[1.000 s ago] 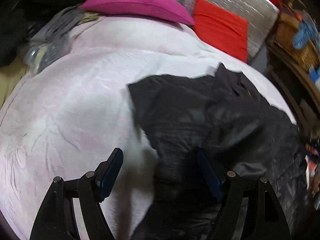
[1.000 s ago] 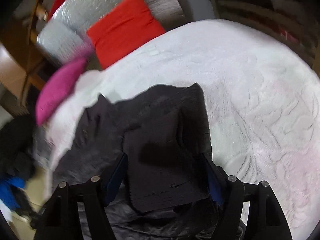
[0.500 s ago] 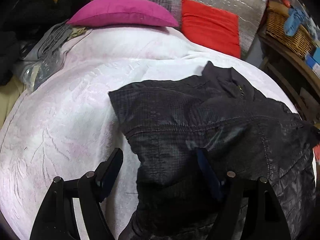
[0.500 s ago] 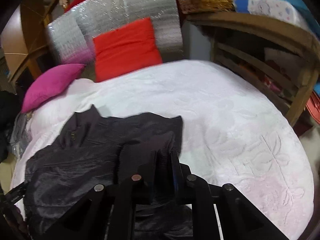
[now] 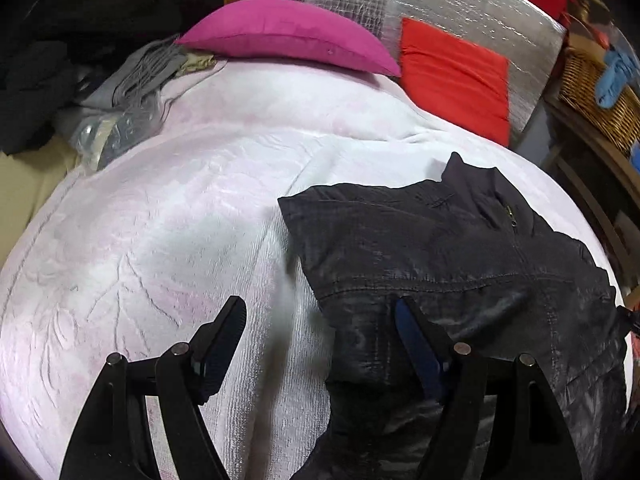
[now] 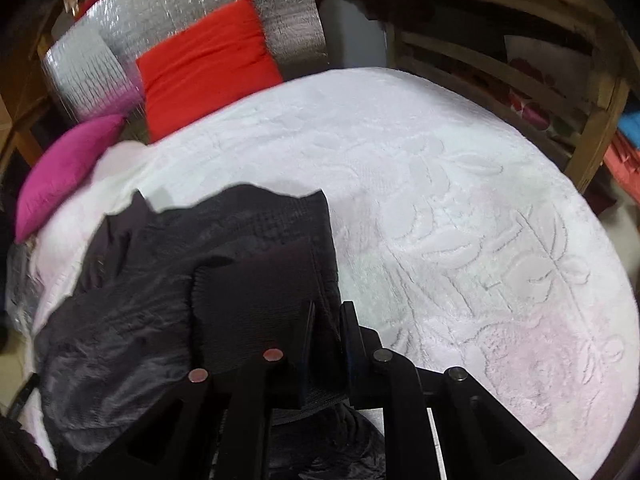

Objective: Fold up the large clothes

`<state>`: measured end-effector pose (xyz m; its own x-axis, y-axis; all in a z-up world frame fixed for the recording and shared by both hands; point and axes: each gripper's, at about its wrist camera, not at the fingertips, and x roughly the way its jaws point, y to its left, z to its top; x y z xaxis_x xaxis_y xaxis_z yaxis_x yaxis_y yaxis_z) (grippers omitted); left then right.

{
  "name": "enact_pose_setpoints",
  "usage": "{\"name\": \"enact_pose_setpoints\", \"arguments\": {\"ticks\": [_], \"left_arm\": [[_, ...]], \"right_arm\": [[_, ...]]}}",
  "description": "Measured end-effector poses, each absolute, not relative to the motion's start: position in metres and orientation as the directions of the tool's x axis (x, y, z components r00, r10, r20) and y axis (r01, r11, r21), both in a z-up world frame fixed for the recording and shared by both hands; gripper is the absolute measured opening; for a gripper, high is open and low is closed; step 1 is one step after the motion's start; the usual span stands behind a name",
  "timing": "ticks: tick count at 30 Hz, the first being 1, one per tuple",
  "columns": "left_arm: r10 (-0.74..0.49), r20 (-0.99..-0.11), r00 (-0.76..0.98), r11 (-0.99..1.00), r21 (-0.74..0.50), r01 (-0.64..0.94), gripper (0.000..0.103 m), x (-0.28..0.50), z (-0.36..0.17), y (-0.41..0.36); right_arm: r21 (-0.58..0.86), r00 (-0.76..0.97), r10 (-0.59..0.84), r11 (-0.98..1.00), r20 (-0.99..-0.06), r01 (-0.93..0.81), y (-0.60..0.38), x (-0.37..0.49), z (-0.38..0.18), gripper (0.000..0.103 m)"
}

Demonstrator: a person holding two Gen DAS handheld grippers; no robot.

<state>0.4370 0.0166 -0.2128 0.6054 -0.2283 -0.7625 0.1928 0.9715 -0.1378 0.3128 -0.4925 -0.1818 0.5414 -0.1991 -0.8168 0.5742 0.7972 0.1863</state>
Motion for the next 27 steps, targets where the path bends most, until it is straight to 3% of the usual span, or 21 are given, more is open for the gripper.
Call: {"name": "enact_pose_setpoints", "arguments": {"ticks": [4,6,10,12,13,14,15,18,23,27], "left_arm": [[-0.239,-0.795,0.558,0.962,-0.116,0.247,0.078,0.438,-0.225,0.002],[-0.223,-0.797,0.561,0.958,-0.072,0.278,0.078,0.434,-0.226,-0.007],[-0.209,-0.8,0.562,0.953,-0.037,0.302,0.079,0.431,-0.228,-0.015],[-0.218,-0.805,0.552,0.952,-0.05,0.303,0.08,0.431,-0.229,-0.016],[-0.22,-0.808,0.547,0.951,-0.053,0.304,0.08,0.43,-0.23,-0.017],[-0.218,-0.81,0.544,0.951,-0.051,0.305,0.08,0.429,-0.23,-0.017],[-0.214,-0.811,0.544,0.951,-0.046,0.306,0.08,0.428,-0.231,-0.018],[-0.195,-0.806,0.559,0.951,-0.015,0.31,0.08,0.424,-0.23,-0.022],[-0.197,-0.771,0.606,0.95,0.002,0.312,0.08,0.418,-0.216,-0.025],[-0.25,-0.704,0.665,0.945,-0.028,0.325,0.08,0.407,-0.198,-0.025]], "right_arm": [[0.292,0.575,-0.203,0.702,-0.792,0.65,-0.514,0.298,-0.171,0.015],[0.378,0.644,-0.211,0.661,-0.735,0.648,-0.52,0.287,-0.161,0.015],[0.374,0.716,-0.196,0.743,-0.67,0.554,-0.495,0.293,-0.147,0.022],[0.349,0.728,-0.138,0.808,-0.672,0.475,-0.472,0.306,-0.147,0.032],[0.341,0.727,-0.112,0.828,-0.678,0.445,-0.463,0.31,-0.149,0.049],[0.336,0.725,-0.077,0.849,-0.685,0.409,-0.452,0.316,-0.152,0.079],[0.341,0.731,-0.055,0.859,-0.68,0.381,-0.444,0.32,-0.154,0.085],[0.317,0.73,-0.028,0.889,-0.683,0.331,-0.421,0.328,-0.16,0.085],[0.112,0.55,-0.101,0.934,-0.829,0.34,-0.402,0.355,-0.205,0.081],[0.052,0.544,-0.143,0.944,-0.827,0.326,-0.396,0.354,-0.205,0.081]]}}
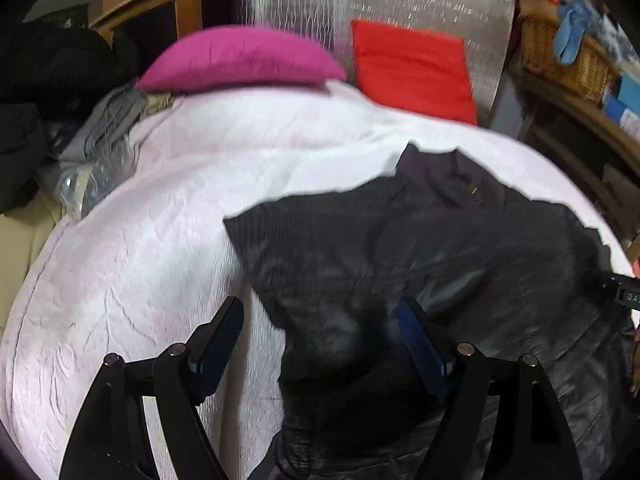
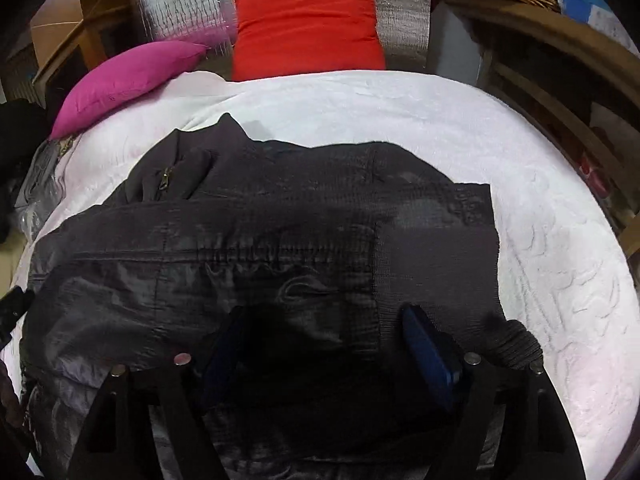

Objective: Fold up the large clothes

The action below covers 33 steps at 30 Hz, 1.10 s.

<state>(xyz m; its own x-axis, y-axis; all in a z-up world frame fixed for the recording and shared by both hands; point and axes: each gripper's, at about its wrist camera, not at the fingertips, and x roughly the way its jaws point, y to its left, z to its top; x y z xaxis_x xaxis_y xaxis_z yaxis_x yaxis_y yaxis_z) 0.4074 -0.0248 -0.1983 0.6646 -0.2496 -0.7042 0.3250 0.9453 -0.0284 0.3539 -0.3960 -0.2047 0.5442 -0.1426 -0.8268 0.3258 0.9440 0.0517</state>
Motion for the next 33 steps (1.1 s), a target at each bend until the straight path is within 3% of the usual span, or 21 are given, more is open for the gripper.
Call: {"name": "enact_pose_setpoints", "arguments": {"ticks": [4,7,9,11,12,15,22,27,33], "left_arm": [[-0.24,-0.751,0.615,0.937,-0.015,0.348,0.08,0.413,-0.212,-0.04],[-0.179,-0.772,0.61,0.939,0.052,0.34,0.081,0.416,-0.226,-0.053],[-0.161,-0.774,0.612,0.942,0.064,0.329,0.083,0.417,-0.228,-0.056],[-0.162,-0.787,0.595,0.949,0.042,0.313,0.083,0.42,-0.229,-0.055],[-0.164,-0.793,0.587,0.951,0.031,0.308,0.083,0.421,-0.229,-0.054],[-0.167,-0.81,0.563,0.956,0.006,0.293,0.083,0.421,-0.223,-0.05],[-0.179,-0.785,0.592,0.951,0.017,0.31,0.083,0.403,-0.199,-0.048],[-0.122,-0.723,0.679,0.934,0.148,0.325,0.084,0.368,-0.188,-0.066],[-0.056,-0.75,0.659,0.913,0.228,0.337,0.084,0.375,-0.213,-0.083]], "right_arm": [[0.182,0.659,-0.071,0.934,-0.749,0.308,-0.402,0.342,-0.179,0.081],[0.2,0.705,-0.021,0.952,-0.709,0.23,-0.39,0.338,-0.169,0.081],[0.204,0.679,0.024,0.961,-0.733,0.186,-0.38,0.341,-0.177,0.079],[0.179,0.598,0.044,0.969,-0.8,0.168,-0.369,0.349,-0.196,0.063],[0.143,0.55,0.027,0.975,-0.835,0.168,-0.366,0.353,-0.206,0.062],[0.062,0.524,-0.018,0.989,-0.852,0.135,-0.357,0.352,-0.212,0.061],[0.148,0.559,0.057,0.982,-0.827,0.12,-0.362,0.33,-0.191,0.061],[0.14,0.581,0.058,0.985,-0.812,0.097,-0.35,0.314,-0.18,0.061],[0.096,0.489,0.023,0.987,-0.872,0.125,-0.345,0.333,-0.205,0.061]]}}
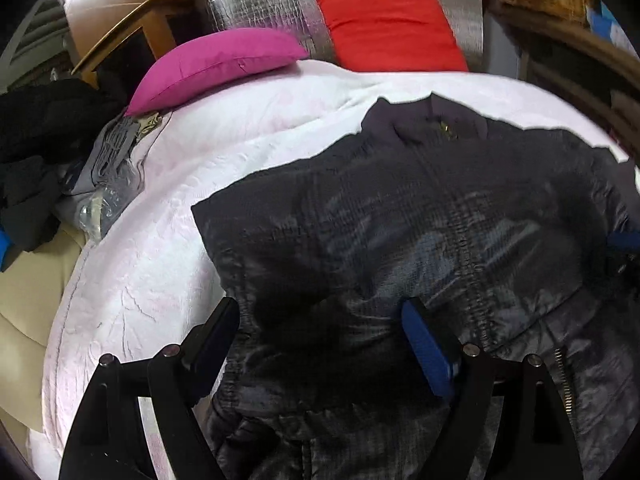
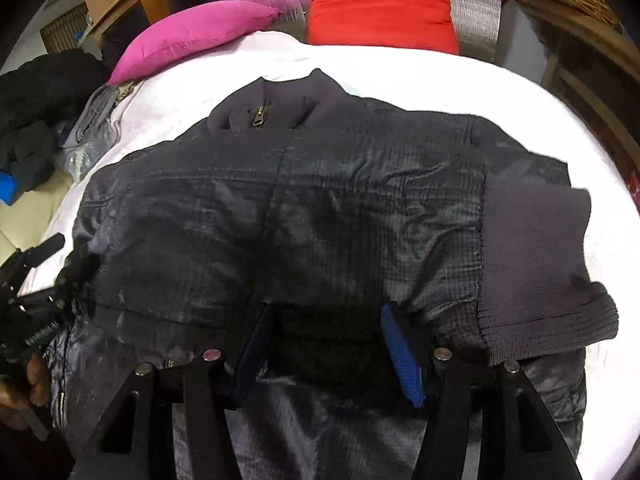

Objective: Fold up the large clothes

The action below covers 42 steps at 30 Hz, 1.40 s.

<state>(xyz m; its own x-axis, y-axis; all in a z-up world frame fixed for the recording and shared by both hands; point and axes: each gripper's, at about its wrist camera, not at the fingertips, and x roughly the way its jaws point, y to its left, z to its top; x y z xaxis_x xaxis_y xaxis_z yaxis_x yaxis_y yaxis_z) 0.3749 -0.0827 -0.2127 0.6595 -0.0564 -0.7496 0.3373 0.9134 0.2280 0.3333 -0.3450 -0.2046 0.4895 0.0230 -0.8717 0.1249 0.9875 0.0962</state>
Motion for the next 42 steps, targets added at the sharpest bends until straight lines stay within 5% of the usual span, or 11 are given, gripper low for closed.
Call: {"name": "enact_pose_setpoints", "arguments": {"ticks": [9,14,17,26,37,42], "left_arm": [[-0.064,-0.745,0.664,0.907,0.234,0.35,0.084,0.38,-0.217,-0.081],[-0.063,-0.743,0.666,0.901,0.245,0.358,0.084,0.377,-0.218,-0.086],[-0.064,-0.742,0.667,0.898,0.249,0.363,0.084,0.377,-0.218,-0.085],[-0.068,-0.749,0.66,0.906,0.231,0.356,0.084,0.378,-0.216,-0.082],[-0.043,-0.743,0.668,0.903,0.257,0.344,0.085,0.377,-0.22,-0.088],[-0.079,-0.756,0.65,0.917,0.202,0.345,0.085,0.382,-0.21,-0.082]], "right_arm": [[0.186,0.61,0.054,0.97,-0.79,0.155,-0.353,0.349,-0.176,0.061],[0.186,0.541,0.041,0.958,-0.84,0.218,-0.37,0.378,-0.212,0.062],[0.125,0.533,0.0,0.972,-0.846,0.198,-0.359,0.379,-0.205,0.062],[0.228,0.574,0.105,0.962,-0.812,0.147,-0.356,0.329,-0.17,0.062],[0.206,0.492,0.122,0.971,-0.862,0.121,-0.356,0.322,-0.187,0.062],[0.196,0.588,0.003,0.944,-0.809,0.264,-0.405,0.314,-0.161,0.062]]}}
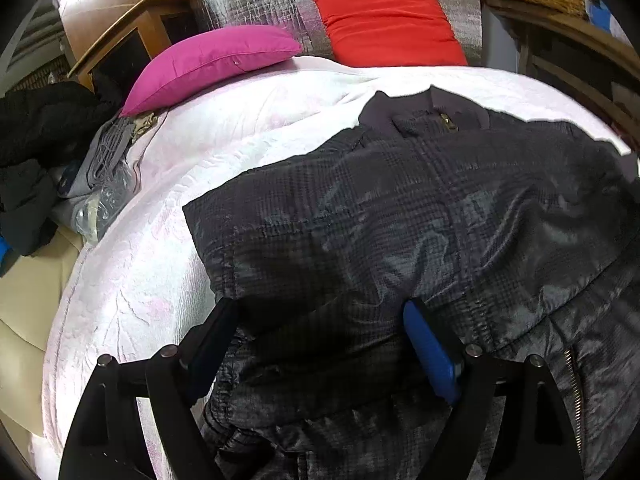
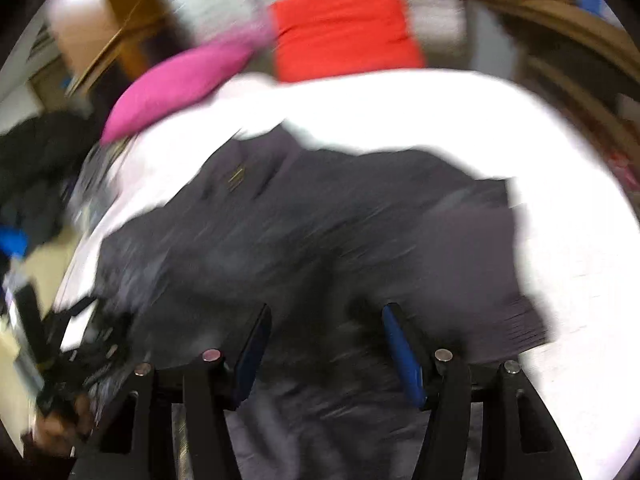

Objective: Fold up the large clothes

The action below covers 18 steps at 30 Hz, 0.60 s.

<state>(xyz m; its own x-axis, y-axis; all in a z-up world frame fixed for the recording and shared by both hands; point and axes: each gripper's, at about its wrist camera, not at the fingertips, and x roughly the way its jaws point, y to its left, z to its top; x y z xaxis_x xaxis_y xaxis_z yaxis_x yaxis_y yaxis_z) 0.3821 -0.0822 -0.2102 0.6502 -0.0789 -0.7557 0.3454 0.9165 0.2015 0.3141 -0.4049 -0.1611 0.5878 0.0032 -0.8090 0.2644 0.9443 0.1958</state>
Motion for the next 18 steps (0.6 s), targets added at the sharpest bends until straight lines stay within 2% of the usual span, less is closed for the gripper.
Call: {"name": "enact_pose_setpoints", "arguments": {"ticks": [4,8,9,12,15,18], "left_arm": [[-0.18,-0.735,0.653,0.949,0.045,0.312,0.085,0.405,-0.179,-0.058],[-0.069,-0.702,0.709,0.987,0.056,0.152,0.085,0.445,-0.171,-0.024],[-0.034,-0.723,0.69,0.992,0.058,0.109,0.085,0.457,-0.18,-0.016],[-0.054,-0.811,0.582,0.996,0.001,0.093,0.085,0.483,-0.215,-0.009],[-0.068,-0.822,0.566,0.996,-0.019,0.091,0.086,0.487,-0.223,-0.013],[-0.082,-0.814,0.575,0.995,-0.031,0.098,0.085,0.483,-0.212,-0.012]], "right_arm": [[0.273,0.614,-0.014,0.887,-0.789,0.372,-0.448,0.311,-0.16,0.062],[0.377,0.65,0.01,0.822,-0.76,0.428,-0.475,0.311,-0.163,0.062],[0.382,0.648,0.017,0.819,-0.761,0.427,-0.477,0.314,-0.165,0.062],[0.339,0.594,0.018,0.834,-0.805,0.435,-0.471,0.322,-0.182,0.062],[0.294,0.574,-0.004,0.856,-0.819,0.426,-0.466,0.327,-0.186,0.062],[0.307,0.596,-0.013,0.848,-0.803,0.433,-0.469,0.321,-0.176,0.062]]}}
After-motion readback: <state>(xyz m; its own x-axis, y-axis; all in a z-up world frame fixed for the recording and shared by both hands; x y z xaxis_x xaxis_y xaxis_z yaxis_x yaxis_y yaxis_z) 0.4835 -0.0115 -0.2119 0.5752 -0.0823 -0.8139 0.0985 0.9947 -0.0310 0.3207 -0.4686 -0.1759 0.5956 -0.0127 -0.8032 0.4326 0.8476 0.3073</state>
